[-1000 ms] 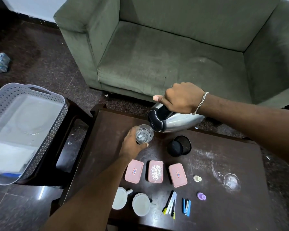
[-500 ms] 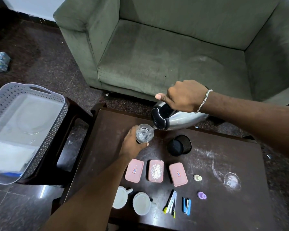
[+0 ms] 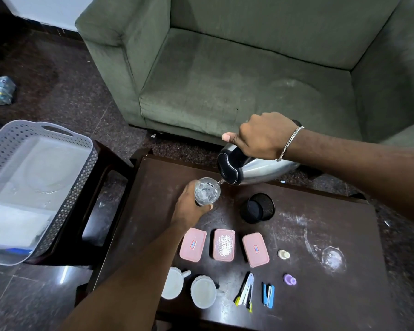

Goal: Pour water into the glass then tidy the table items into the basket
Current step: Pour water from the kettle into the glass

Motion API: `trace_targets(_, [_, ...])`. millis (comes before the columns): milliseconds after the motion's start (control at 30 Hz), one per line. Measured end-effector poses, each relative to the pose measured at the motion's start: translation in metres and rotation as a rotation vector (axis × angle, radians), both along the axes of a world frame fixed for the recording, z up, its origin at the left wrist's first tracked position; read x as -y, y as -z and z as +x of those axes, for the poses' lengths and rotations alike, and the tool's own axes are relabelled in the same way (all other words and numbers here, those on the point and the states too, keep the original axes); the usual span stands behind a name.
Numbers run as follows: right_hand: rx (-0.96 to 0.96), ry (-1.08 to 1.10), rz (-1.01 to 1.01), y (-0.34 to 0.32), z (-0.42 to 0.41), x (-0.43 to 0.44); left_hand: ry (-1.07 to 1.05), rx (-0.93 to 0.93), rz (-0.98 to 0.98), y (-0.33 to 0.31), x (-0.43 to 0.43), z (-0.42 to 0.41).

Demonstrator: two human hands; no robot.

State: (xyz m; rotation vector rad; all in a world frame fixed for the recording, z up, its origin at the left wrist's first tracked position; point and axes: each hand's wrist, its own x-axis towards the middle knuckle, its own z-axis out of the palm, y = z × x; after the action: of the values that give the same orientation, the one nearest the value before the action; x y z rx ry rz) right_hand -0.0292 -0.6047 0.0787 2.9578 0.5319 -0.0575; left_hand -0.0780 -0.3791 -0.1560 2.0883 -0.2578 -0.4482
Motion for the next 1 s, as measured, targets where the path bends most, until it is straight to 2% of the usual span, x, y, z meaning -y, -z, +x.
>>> trace_targets(600, [-0.109, 0.161, 0.017, 0.016, -0.007, 0.023, 0.043, -0.016, 0.044, -0.001, -0.004, 0.003])
trace_targets(1000, [-0.213, 0.324, 0.254, 0.011, -0.002, 0.05, 0.116, -0.168, 0.007, -0.007, -0.015, 0.018])
